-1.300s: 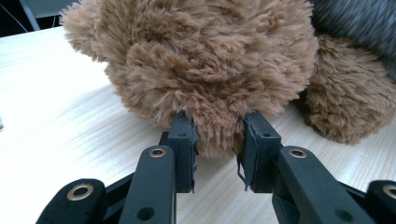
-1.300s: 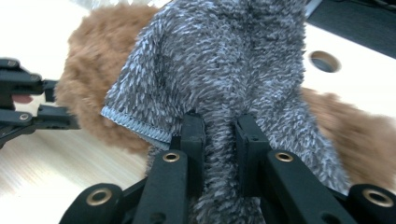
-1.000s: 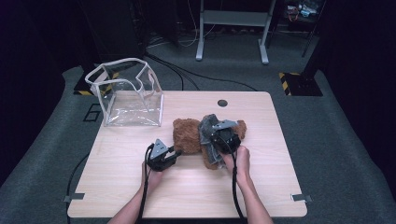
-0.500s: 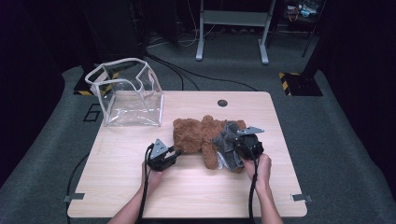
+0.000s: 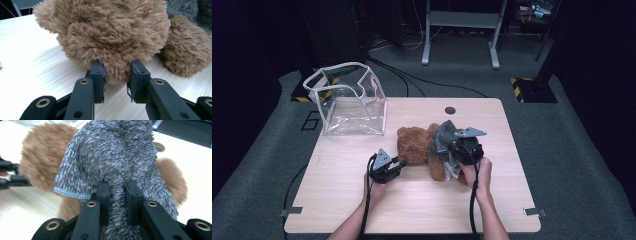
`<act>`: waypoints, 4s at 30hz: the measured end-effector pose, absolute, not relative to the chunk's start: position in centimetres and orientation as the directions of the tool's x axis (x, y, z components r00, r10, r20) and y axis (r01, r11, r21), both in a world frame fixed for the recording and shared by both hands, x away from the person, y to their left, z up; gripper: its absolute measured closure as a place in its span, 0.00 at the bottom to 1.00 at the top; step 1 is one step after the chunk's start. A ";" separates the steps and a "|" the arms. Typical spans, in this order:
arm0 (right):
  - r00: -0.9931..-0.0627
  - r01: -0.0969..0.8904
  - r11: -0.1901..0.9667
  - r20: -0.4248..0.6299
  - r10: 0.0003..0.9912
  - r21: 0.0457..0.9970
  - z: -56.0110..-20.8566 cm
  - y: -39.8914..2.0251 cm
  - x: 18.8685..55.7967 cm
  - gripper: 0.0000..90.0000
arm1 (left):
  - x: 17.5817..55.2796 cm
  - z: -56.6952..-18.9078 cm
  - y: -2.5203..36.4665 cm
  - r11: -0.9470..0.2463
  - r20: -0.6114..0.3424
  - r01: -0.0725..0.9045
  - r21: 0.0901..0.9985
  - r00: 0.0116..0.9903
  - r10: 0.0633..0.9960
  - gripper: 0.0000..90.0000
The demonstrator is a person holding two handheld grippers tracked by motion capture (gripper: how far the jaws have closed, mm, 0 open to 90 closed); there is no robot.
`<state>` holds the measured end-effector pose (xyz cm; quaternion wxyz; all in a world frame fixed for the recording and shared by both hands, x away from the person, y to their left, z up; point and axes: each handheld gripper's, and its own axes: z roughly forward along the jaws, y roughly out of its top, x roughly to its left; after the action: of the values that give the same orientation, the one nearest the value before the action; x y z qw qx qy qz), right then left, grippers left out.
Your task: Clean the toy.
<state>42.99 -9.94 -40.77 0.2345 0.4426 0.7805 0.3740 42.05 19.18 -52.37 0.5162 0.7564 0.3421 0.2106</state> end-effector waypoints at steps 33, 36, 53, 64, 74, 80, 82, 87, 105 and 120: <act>-0.402 0.650 0.312 -0.036 0.915 0.693 -44.4 -15.1 43.3 0.85 | 42.0 -52.4 19.2 -0.228 -0.037 0.298 0.927 0.678 0.734 0.77; -0.381 0.638 0.292 -0.039 0.924 0.713 -43.7 -16.0 43.2 0.85 | 42.0 -52.4 19.2 -0.232 -0.036 0.300 0.925 0.679 0.734 0.77; -0.312 0.611 0.229 -0.036 0.949 0.758 -40.3 -17.3 49.1 0.85 | 42.1 -52.3 19.2 -0.246 -0.027 0.299 0.922 0.683 0.730 0.77; -0.313 0.723 0.193 0.066 0.947 0.664 -44.9 -16.6 53.5 0.85 | 42.1 -52.3 19.2 -0.245 -0.028 0.299 0.922 0.683 0.730 0.77; -0.252 0.753 0.172 0.037 0.967 0.636 -45.8 -17.4 53.8 0.85 | 42.1 -52.4 19.1 -0.240 -0.027 0.296 0.925 0.679 0.733 0.77; -0.173 0.782 0.134 0.004 0.985 0.609 -46.1 -19.3 53.4 0.85 | 42.1 -52.4 19.2 -0.239 -0.028 0.297 0.924 0.679 0.734 0.77; -0.150 0.787 0.125 -0.009 0.989 0.604 -46.1 -20.1 53.0 0.85 | 42.1 -52.4 19.2 -0.239 -0.028 0.297 0.924 0.679 0.734 0.77; -0.161 0.733 0.071 0.072 0.984 0.677 -44.3 -21.6 51.3 0.85 | 42.1 -52.4 19.1 -0.239 -0.027 0.296 0.925 0.677 0.735 0.77; -0.359 0.689 0.155 0.148 0.922 0.708 -43.3 -16.2 52.8 0.85 | 42.1 -52.4 19.2 -0.241 -0.025 0.296 0.924 0.677 0.735 0.77; -0.298 0.754 0.139 0.146 0.944 0.642 -45.3 -16.8 53.6 0.85 | 42.1 -52.4 19.2 -0.241 -0.025 0.296 0.924 0.677 0.736 0.77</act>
<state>53.57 -16.82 -45.33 0.1486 0.5737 0.7398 0.3185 42.13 19.15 -52.39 0.5136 0.7580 0.3402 0.2141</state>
